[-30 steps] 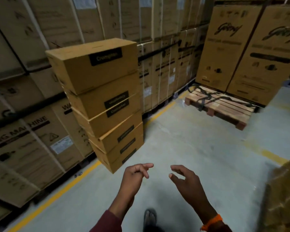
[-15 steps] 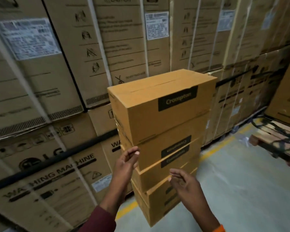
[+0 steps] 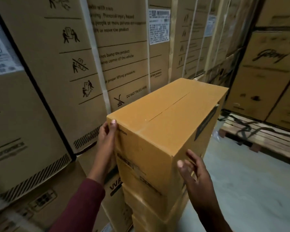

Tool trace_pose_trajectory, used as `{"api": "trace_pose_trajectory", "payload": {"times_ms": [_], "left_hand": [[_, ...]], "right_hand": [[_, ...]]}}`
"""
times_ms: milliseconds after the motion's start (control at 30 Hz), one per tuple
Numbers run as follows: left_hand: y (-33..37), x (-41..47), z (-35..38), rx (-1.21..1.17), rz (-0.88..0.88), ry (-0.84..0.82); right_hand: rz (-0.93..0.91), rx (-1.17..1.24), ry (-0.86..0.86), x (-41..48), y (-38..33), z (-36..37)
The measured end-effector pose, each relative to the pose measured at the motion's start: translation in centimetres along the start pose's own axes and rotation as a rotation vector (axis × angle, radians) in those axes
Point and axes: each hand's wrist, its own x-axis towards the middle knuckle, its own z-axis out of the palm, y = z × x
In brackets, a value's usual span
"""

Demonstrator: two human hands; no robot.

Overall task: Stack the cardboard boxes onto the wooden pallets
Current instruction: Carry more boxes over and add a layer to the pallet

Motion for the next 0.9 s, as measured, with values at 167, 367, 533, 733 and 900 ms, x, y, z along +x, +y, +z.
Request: {"api": "trace_pose_trajectory", "payload": {"times_ms": [167,367,533,733,900], "left_hand": [[0.0,0.9,1.0,0.029,0.020,-0.033],[1.1,-3.0,4.7,-0.129,-0.064,-0.300],[2.9,-8.7,9.5,0.026,-0.007,-0.423],[5.1,-20.3,15.7,-0.018,0.076,-0.702],[4.2,-34.6,23.4,-0.027,0.045,-0.925]], "right_hand": [[0.142,0.107,0.148,-0.7,-0.9,1.5],[0.278,0.299,0.255,-1.8,-3.8,-5.1],[0.376,0.324,0.367,-4.6,-3.5,-11.3],[0.356,0.438,0.531,-13.8,-0.9,-21.8],[0.415,0.325,0.667,-25.2,1.8,-34.5]]}}
